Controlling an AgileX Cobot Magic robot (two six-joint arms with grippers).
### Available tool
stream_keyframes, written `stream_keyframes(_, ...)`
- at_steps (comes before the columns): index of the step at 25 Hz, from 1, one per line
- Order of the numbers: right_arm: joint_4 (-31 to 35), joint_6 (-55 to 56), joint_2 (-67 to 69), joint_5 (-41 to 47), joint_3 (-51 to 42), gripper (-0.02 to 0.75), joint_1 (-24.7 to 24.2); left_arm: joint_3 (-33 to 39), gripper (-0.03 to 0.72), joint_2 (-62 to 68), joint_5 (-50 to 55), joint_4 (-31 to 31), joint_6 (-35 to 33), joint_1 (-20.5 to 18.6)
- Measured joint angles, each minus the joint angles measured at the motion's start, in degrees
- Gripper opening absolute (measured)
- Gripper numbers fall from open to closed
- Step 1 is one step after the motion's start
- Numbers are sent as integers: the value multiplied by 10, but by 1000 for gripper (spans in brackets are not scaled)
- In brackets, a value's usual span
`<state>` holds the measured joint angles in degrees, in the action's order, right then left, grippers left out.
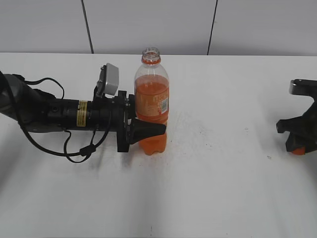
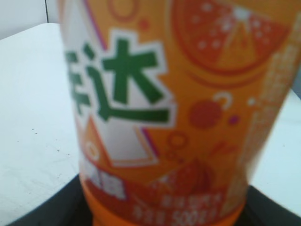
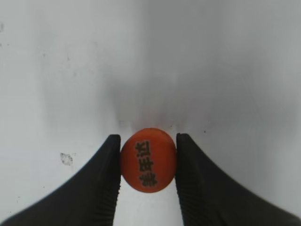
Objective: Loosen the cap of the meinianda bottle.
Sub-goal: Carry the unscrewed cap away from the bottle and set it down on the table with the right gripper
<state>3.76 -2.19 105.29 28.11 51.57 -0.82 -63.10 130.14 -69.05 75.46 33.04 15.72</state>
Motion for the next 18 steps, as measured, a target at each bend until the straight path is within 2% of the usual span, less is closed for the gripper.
stream_keyframes(10,-1,-1,2,-1,0,275,0,0,400,0,0,0,0,0)
stream_keyframes(12,-1,-1,2,-1,0,312,0,0,400,0,0,0,0,0)
stream_keyframes(16,-1,6,2,0,0,469,0,0,400,0,0,0,0,0)
stream_keyframes(18,-1,7,2,1,0,501,0,0,400,0,0,0,0,0)
